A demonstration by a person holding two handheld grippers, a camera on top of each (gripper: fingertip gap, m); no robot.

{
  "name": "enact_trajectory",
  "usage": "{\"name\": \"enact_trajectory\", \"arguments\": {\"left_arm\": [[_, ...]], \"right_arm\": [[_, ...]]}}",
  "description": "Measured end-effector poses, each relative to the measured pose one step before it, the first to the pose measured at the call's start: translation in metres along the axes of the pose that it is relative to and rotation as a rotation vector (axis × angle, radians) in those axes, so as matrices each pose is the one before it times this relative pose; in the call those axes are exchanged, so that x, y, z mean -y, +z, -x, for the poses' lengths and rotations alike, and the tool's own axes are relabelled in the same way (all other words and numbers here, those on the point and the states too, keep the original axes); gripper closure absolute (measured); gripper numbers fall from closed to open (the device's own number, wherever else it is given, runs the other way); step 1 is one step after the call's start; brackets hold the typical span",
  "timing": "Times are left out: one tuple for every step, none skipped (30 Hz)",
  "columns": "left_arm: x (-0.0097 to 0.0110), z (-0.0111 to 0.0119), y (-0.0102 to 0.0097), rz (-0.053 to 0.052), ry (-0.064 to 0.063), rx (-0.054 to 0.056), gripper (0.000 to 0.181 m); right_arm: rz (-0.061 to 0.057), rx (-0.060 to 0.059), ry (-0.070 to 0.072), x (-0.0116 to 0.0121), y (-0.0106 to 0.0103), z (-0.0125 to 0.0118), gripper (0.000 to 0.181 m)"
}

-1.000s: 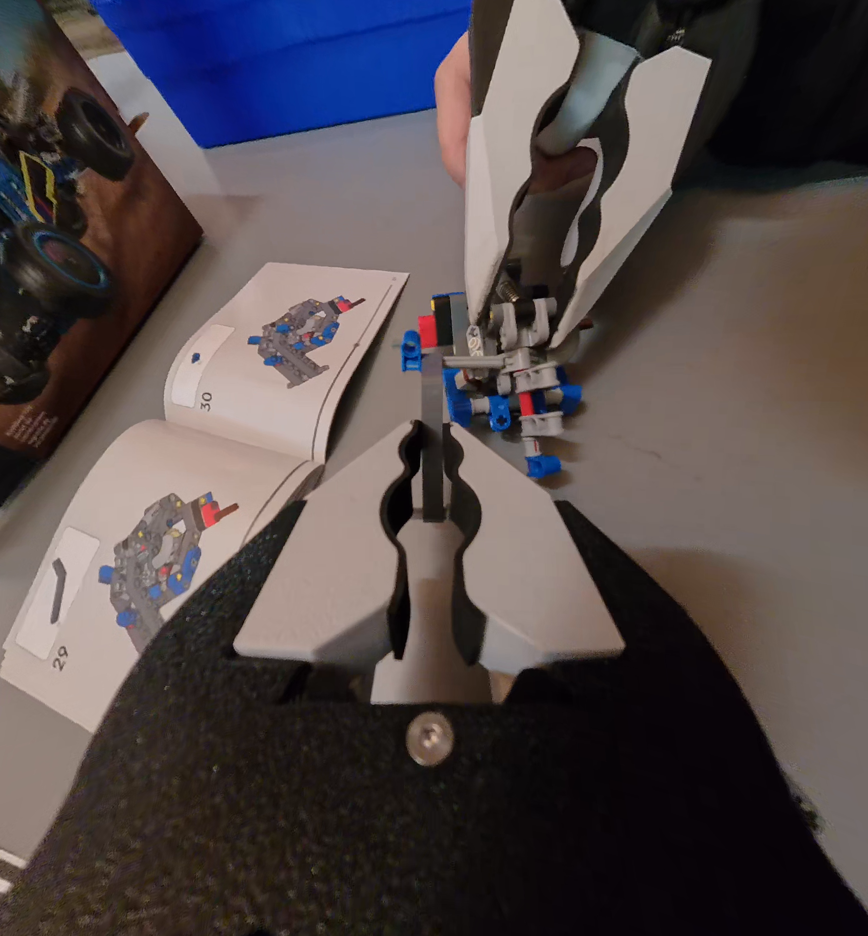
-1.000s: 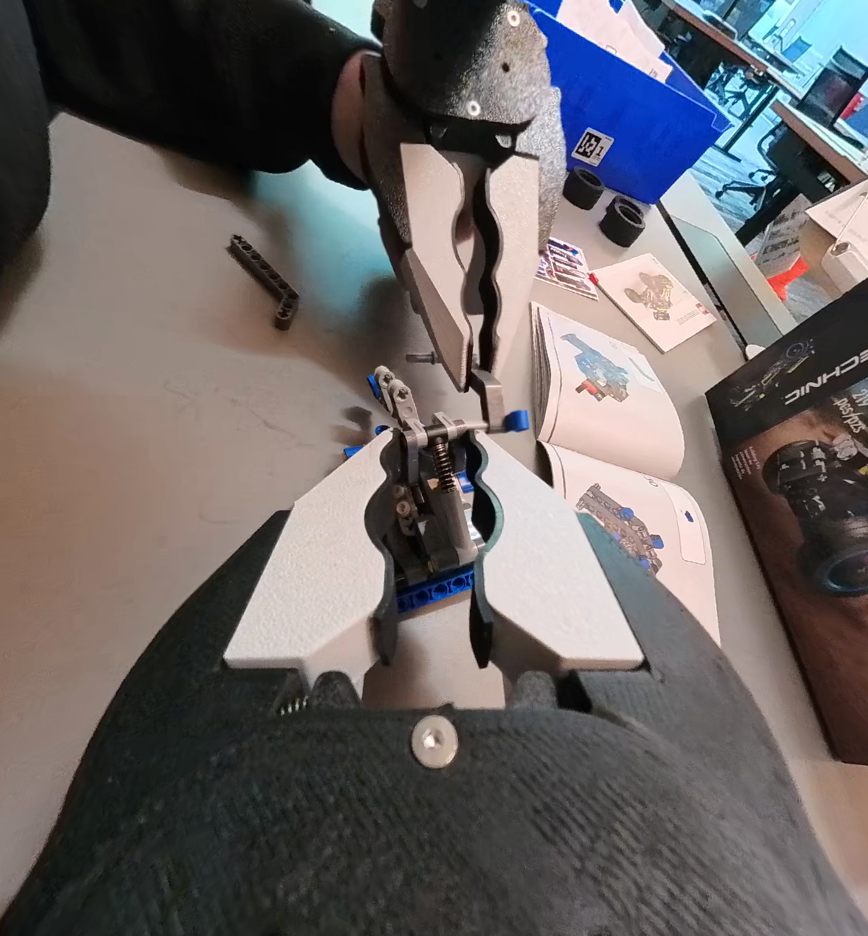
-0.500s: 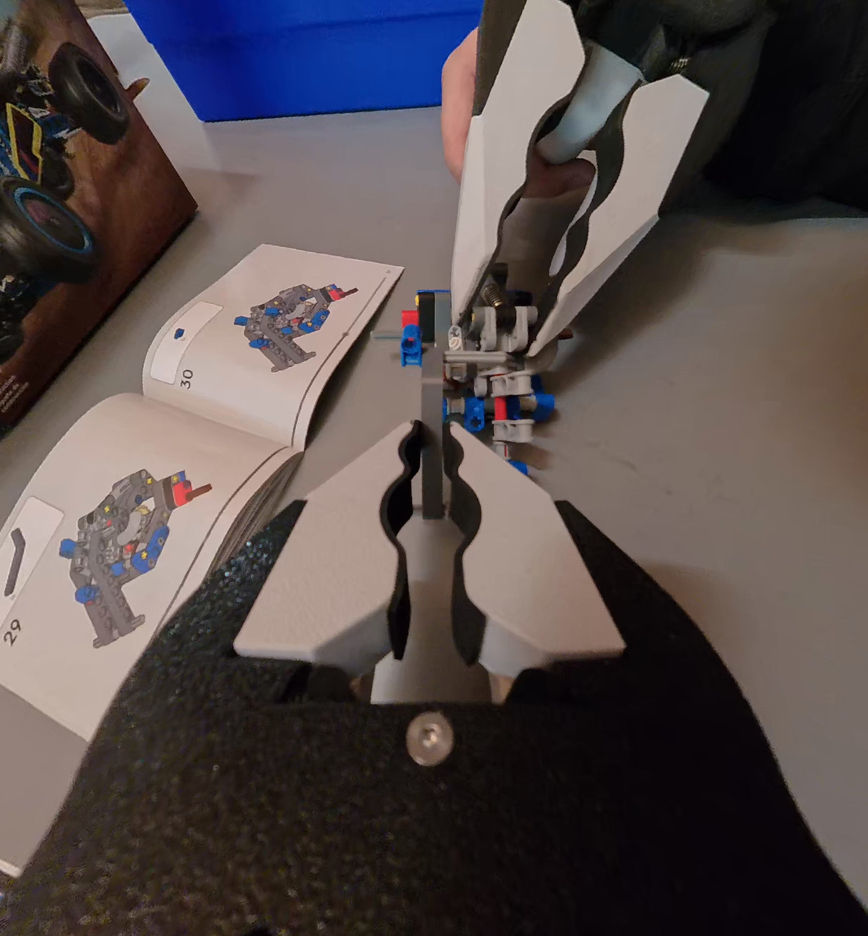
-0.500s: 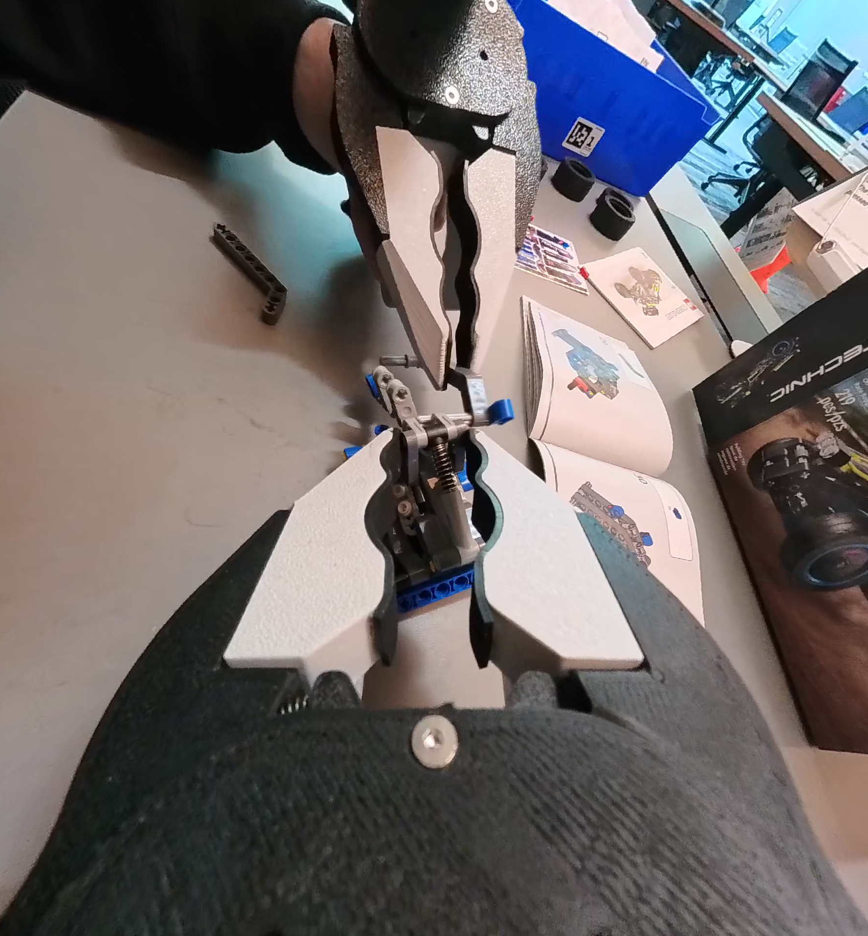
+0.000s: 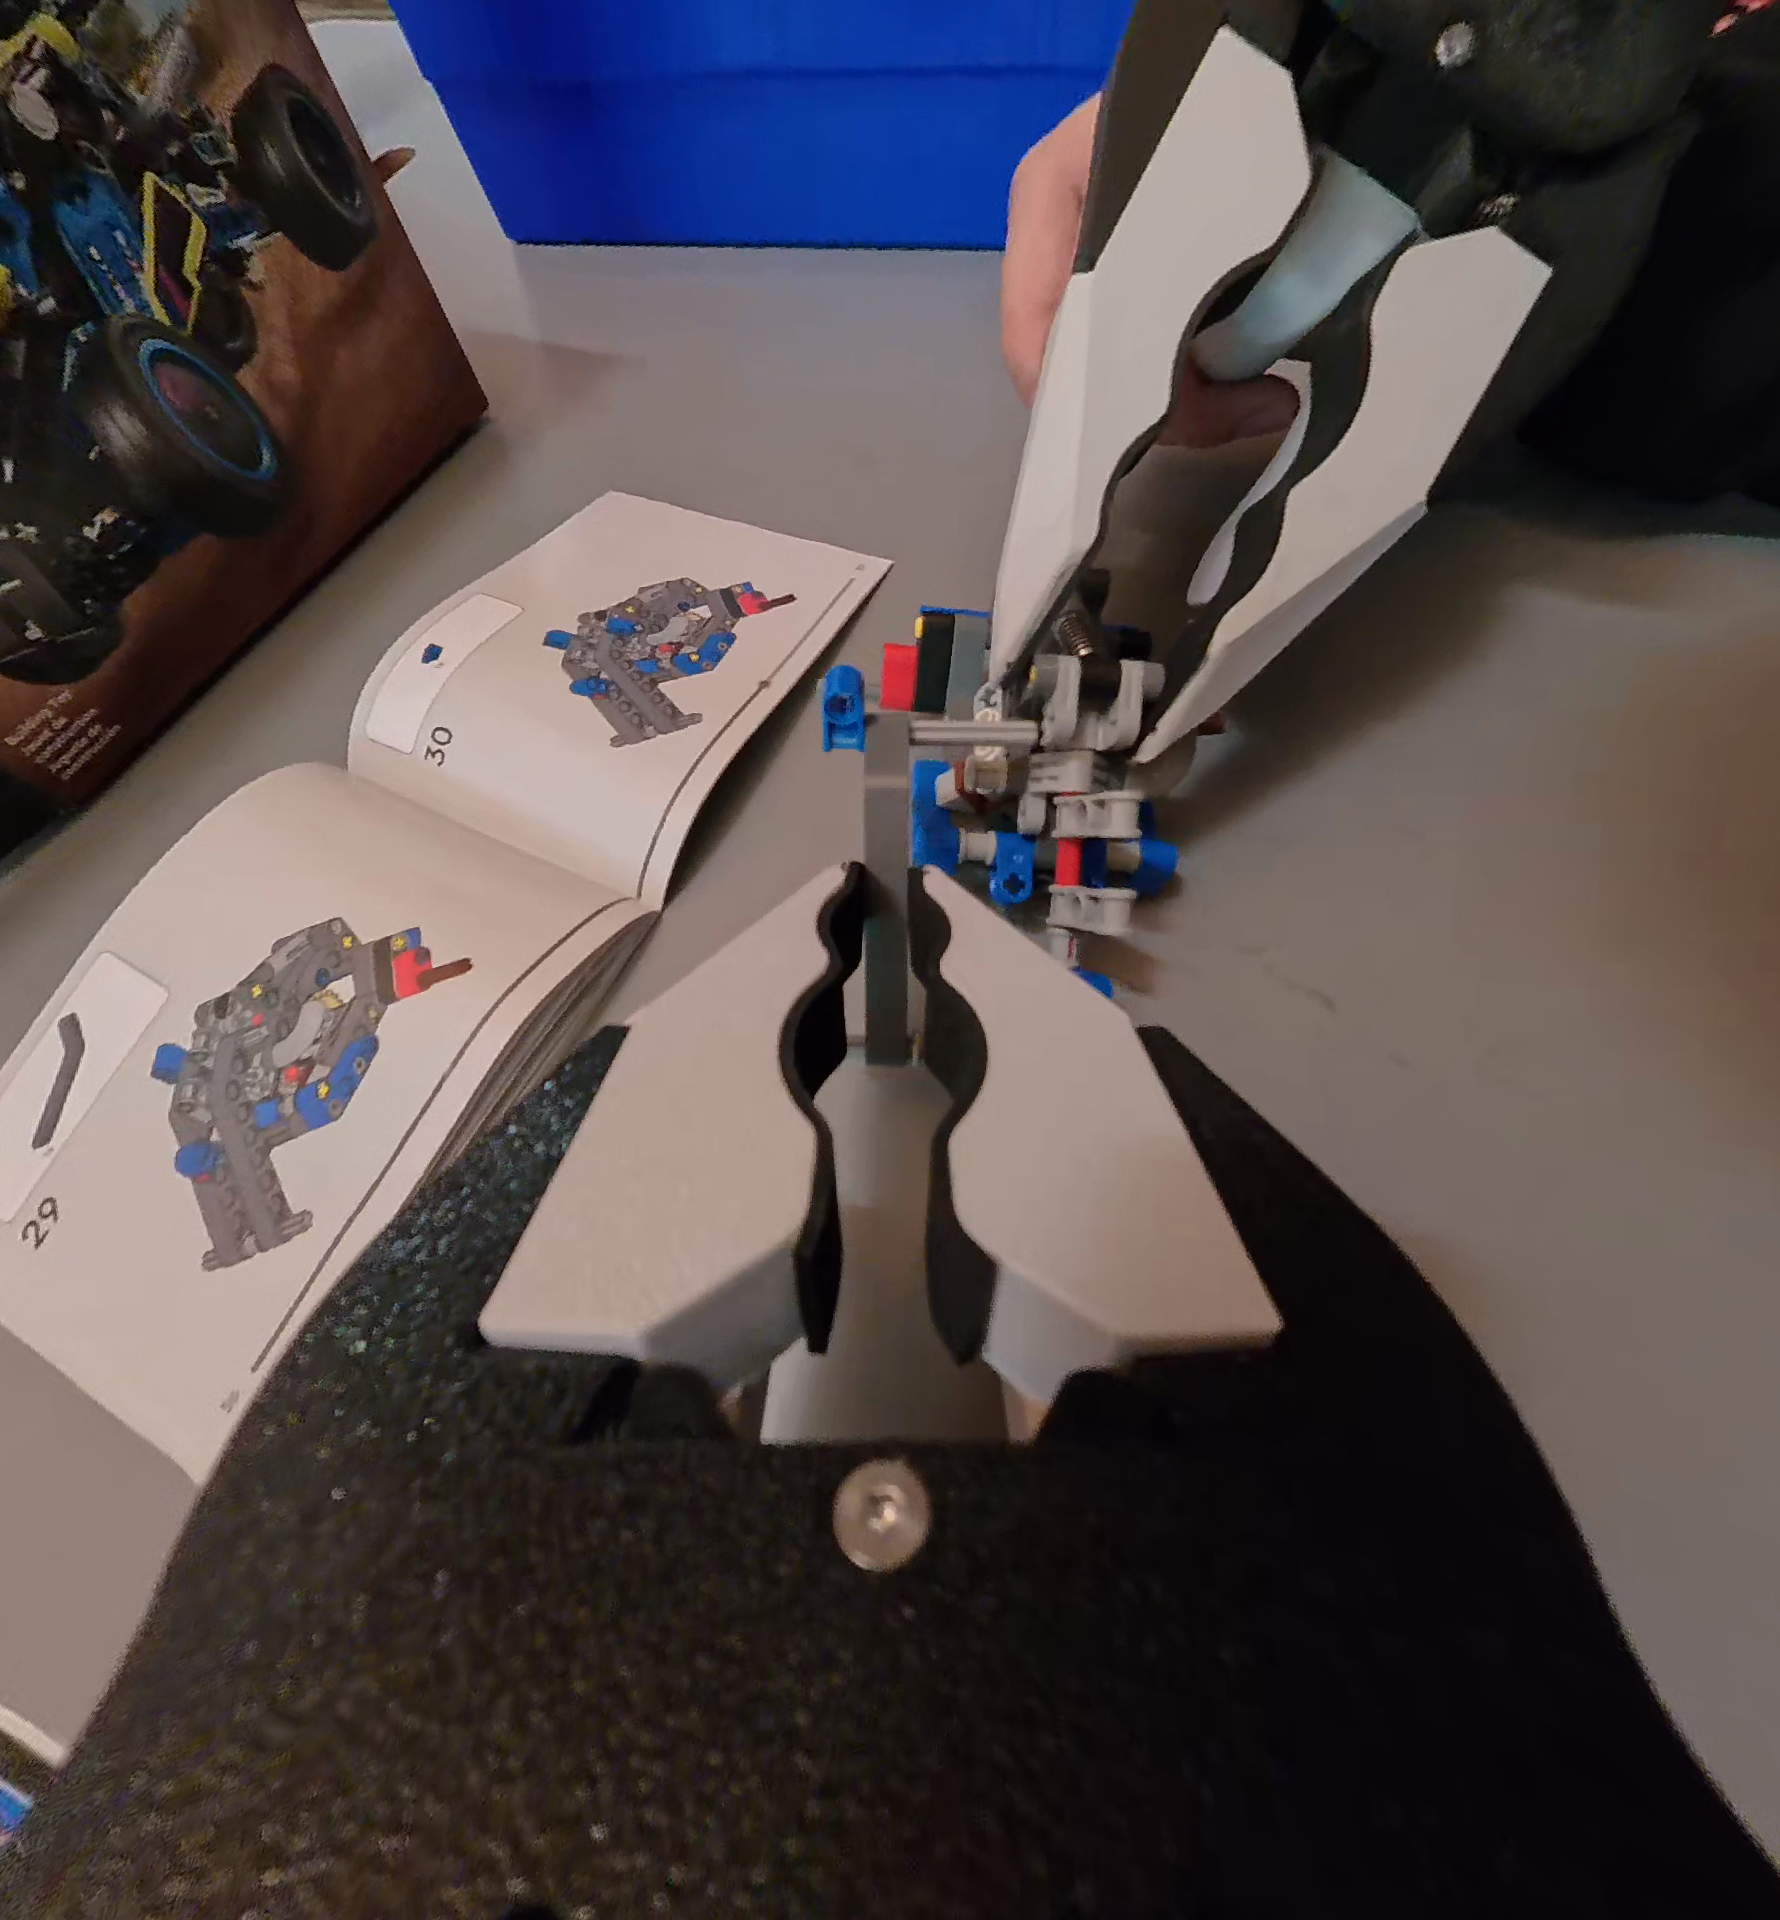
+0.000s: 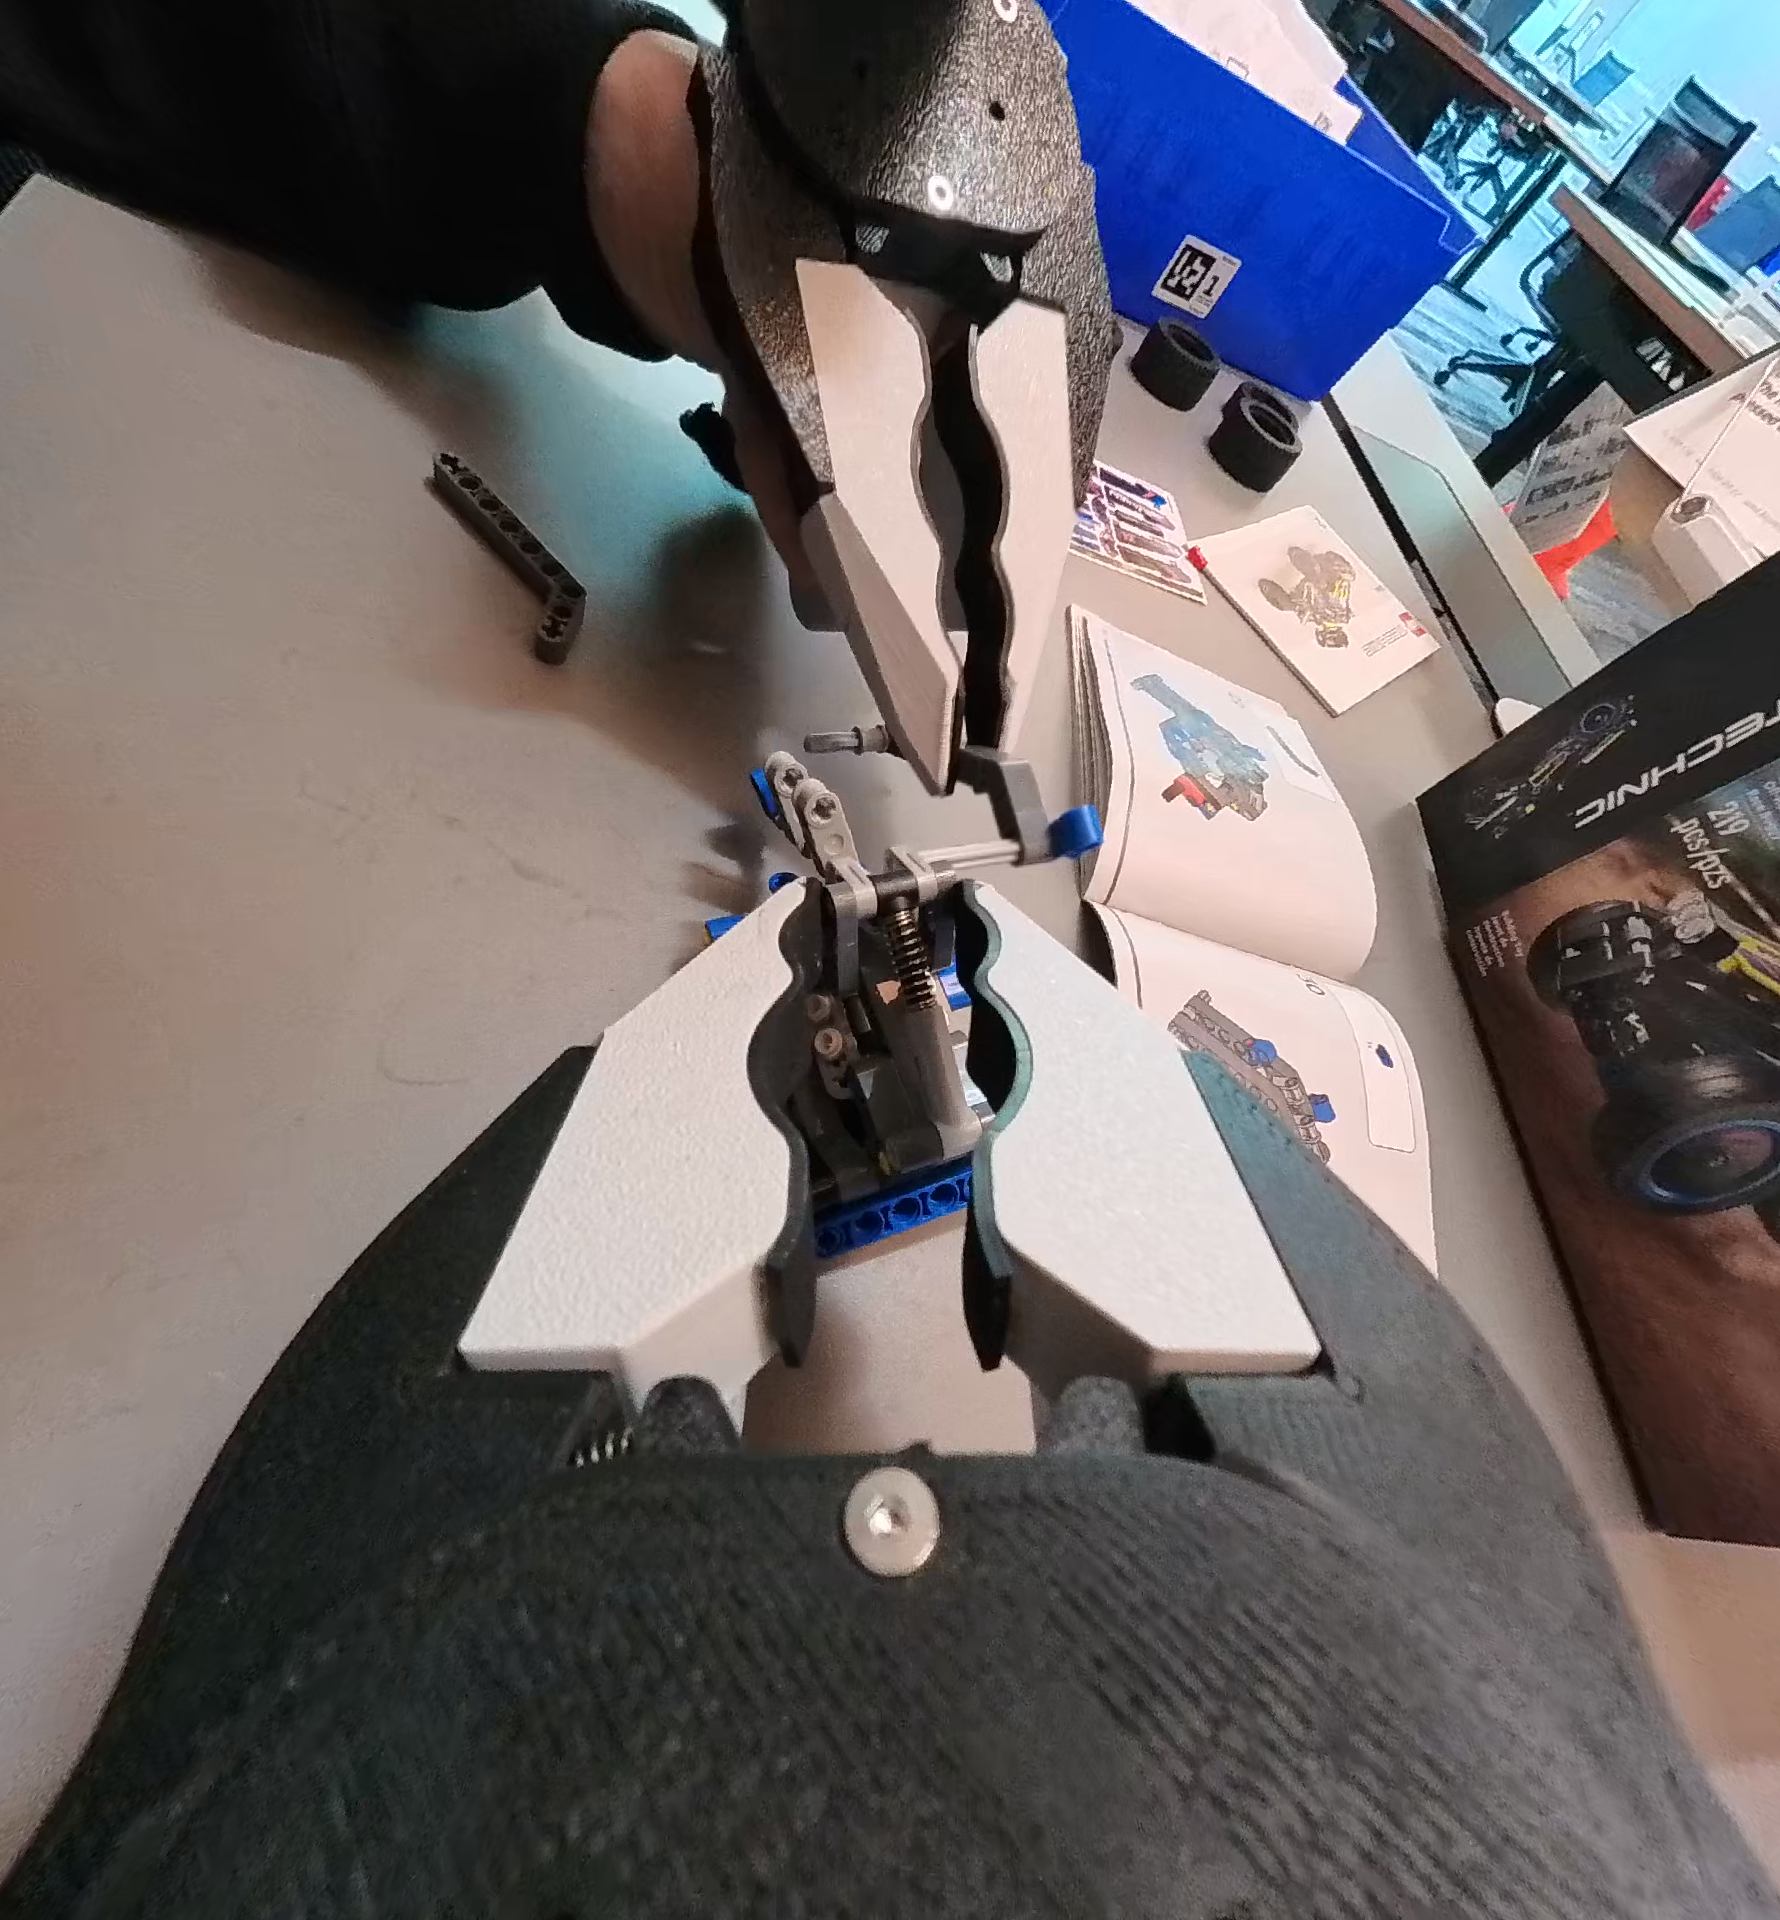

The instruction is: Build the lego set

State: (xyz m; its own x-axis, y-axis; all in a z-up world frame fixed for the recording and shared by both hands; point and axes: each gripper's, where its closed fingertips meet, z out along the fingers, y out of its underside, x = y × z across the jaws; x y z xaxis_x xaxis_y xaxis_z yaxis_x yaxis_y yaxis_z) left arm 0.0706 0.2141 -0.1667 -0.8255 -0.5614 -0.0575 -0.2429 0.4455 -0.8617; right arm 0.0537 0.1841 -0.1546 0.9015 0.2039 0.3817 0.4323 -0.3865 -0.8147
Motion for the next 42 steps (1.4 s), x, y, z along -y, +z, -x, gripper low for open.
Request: {"name": "enact_trajectory", "arguments": {"left_arm": [[0.00128,-0.00168,0.00008,-0.0062,0.0026,-0.0088,0.177],[0.00069,-0.00013,0.00009,-0.0024,0.0051,0.0029,0.177],[0.00016,-0.00008,0.00010,0.0010,0.0068,0.0043,0.177],[-0.00041,-0.00013,0.00019,0.0035,0.0055,0.0009,0.177],[-0.00041,0.00002,0.00009,0.0029,0.0052,0.0014,0.177],[-0.00006,0.00019,-0.00009,-0.0004,0.0063,0.0026,0.177],[-0.00018,0.00048,-0.00013,0.0012,0.0018,0.0031,0.177],[0.00003,0.00004,-0.00012,0.0003,-0.0002,0.0010,0.177],[0.00017,-0.00013,-0.00004,-0.0004,0.0016,0.0008,0.177],[0.00003,-0.00008,0.00016,0.0010,0.0004,0.0014,0.176],[-0.00018,-0.00038,0.00014,0.0015,-0.0018,-0.0016,0.177],[-0.00045,-0.00038,0.00038,0.0015,-0.0077,-0.0031,0.177],[-0.00017,-0.00053,0.00027,-0.0011,-0.0117,-0.0055,0.177],[-0.00084,-0.00057,0.00008,0.0008,-0.0145,-0.0080,0.176],[-0.00048,-0.00028,-0.00020,-0.0006,-0.0100,-0.0070,0.176],[0.00031,0.00053,-0.00059,-0.0066,0.0048,0.0016,0.177],[0.00068,0.00061,-0.00049,-0.0074,0.0191,0.0061,0.177],[0.00044,0.00036,-0.00025,-0.0043,0.0282,0.0089,0.177],[0.00048,0.00045,-0.00008,-0.0038,0.0261,0.0109,0.177],[0.00005,0.00012,0.00015,-0.0003,0.0134,0.0076,0.176],[0.00001,0.00027,0.00023,-0.0003,-0.0001,0.0055,0.176],[0.00057,0.00052,0.00006,-0.0049,-0.0078,0.0044,0.176],[0.00008,-0.00024,0.00008,-0.0034,-0.0066,-0.0023,0.176],[-0.00016,-0.00064,0.00009,-0.0022,-0.0056,-0.0062,0.176],[0.00005,-0.00001,-0.00004,-0.0019,-0.0073,-0.0027,0.176],[0.00022,0.00015,-0.00013,-0.0014,-0.0039,-0.0014,0.176],[-0.00017,-0.00020,0.00003,0.0013,-0.0028,-0.0037,0.176],[-0.00040,0.00025,0.00015,0.0022,-0.0019,0.0006,0.176],[-0.00027,0.00007,0.00014,0.0024,0.0005,0.0009,0.176],[-0.00089,-0.00039,0.00043,0.0059,0.0027,-0.0012,0.176],[-0.00085,-0.00011,0.00045,0.0070,0.0025,0.0016,0.175],[0.00033,0.00089,0.00018,-0.0010,0.0040,0.0112,0.176],[0.00055,0.00060,0.00015,-0.0027,0.0077,0.0101,0.176],[-0.00021,-0.00009,0.00035,0.0024,0.0081,0.0041,0.176],[-0.00019,0.00008,0.00031,0.0023,0.0036,0.0029,0.175],[0.00020,0.00028,0.00019,-0.0003,0.0018,0.0038,0.175],[0.00049,0.00054,-0.00012,-0.0030,0.0012,0.0044,0.176],[0.00059,0.00052,-0.00021,-0.0032,0.0017,0.0044,0.176],[0.00027,0.00029,-0.00006,-0.0013,0.0025,0.0029,0.176],[-0.00018,0.00016,0.00005,0.0021,0.0009,0.0009,0.176],[-0.00002,0.00033,0.00000,0.0021,-0.0030,0.0023,0.176],[0.00011,0.00022,-0.00013,0.0015,-0.0030,0.0026,0.176]], "right_arm": [[0.0000,-0.0007,-0.0007,0.00000,0.00013,-0.00005,0.158],[0.0001,0.0004,-0.0009,0.00003,0.00013,0.00019,0.158],[-0.0002,0.0003,-0.0008,0.00002,0.00015,0.00009,0.158],[0.0001,0.0000,-0.0018,0.00016,0.00009,0.00013,0.158],[-0.0001,0.0006,-0.0016,0.00006,0.00005,0.00029,0.158],[-0.0002,0.0000,0.0001,0.00002,0.00024,0.00000,0.158],[0.0004,-0.0006,0.0010,0.00006,0.00002,-0.00007,0.158],[0.0005,-0.0015,0.0006,-0.00003,0.00014,-0.00029,0.158],[0.0004,-0.0002,0.0009,-0.00006,-0.00003,0.00004,0.158],[0.0002,0.0003,0.0011,-0.00004,0.00007,0.00001,0.158],[0.0001,-0.0004,0.0001,-0.00002,-0.00001,-0.00005,0.158],[0.0001,0.0006,-0.0007,0.00003,-0.00001,0.00013,0.158],[0.0001,0.0002,0.0003,0.00007,0.00009,0.00012,0.158],[0.0000,0.0003,0.0002,0.00004,0.00009,0.00004,0.158],[-0.0001,0.0008,0.0007,-0.00003,0.00000,0.00007,0.158],[-0.0005,0.0006,0.0011,0.00006,0.00012,0.00004,0.158],[-0.0003,-0.0010,0.0031,0.00004,0.00020,-0.00014,0.158],[-0.0007,0.0016,0.0049,0.00012,0.00013,0.00001,0.158],[-0.0008,0.0023,0.0045,-0.00001,0.00000,0.00014,0.158],[0.0000,0.0005,0.0018,-0.00008,-0.00014,-0.00010,0.158],[0.0009,-0.0006,0.0005,-0.00016,-0.00029,-0.00013,0.158],[0.0012,-0.0031,0.0038,-0.00022,-0.00018,-0.00069,0.158],[0.0004,-0.0020,0.0047,-0.00018,0.00001,-0.00055,0.158],[-0.0002,0.0015,0.0019,0.00003,-0.00003,0.00012,0.158],[-0.0003,-0.0001,0.0009,0.00001,0.00002,-0.00003,0.158],[-0.0001,-0.0005,0.0007,0.00006,0.00023,0.00007,0.158],[0.0006,-0.0001,-0.0012,0.00008,0.00014,0.00005,0.158],[0.0014,-0.0006,-0.0009,0.00004,0.00004,-0.00004,0.159],[0.0013,-0.0022,0.0015,-0.00003,0.00004,-0.00029,0.158],[-0.0004,0.0013,-0.0002,0.00013,0.00025,0.00035,0.158],[-0.0003,0.0007,-0.0020,0.00008,0.00007,0.00027,0.158],[-0.0003,-0.0018,0.0008,0.00004,0.00011,-0.00030,0.159],[-0.0008,-0.0009,0.0025,-0.00001,0.00014,-0.00034,0.159],[-0.0004,0.0016,0.0012,-0.00015,-0.00016,0.00008,0.159],[-0.0001,-0.0001,0.0004,-0.00015,-0.00018,-0.00012,0.159],[-0.0002,-0.0009,0.0008,-0.00005,-0.00008,-0.00013,0.158],[-0.0001,0.0002,0.0005,0.00001,0.00001,0.00007,0.158],[0.0002,0.0006,-0.0005,0.00005,0.00008,0.00012,0.158],[0.0002,0.0002,-0.0005,0.00006,-0.00001,0.00017,0.158],[-0.0004,0.0001,-0.0001,-0.00002,0.00007,0.00005,0.158],[-0.0005,-0.0002,-0.0003,0.00003,0.00008,0.00008,0.159],[-0.0001,-0.0007,0.0002,0.00014,0.00019,-0.00003,0.159]]}}
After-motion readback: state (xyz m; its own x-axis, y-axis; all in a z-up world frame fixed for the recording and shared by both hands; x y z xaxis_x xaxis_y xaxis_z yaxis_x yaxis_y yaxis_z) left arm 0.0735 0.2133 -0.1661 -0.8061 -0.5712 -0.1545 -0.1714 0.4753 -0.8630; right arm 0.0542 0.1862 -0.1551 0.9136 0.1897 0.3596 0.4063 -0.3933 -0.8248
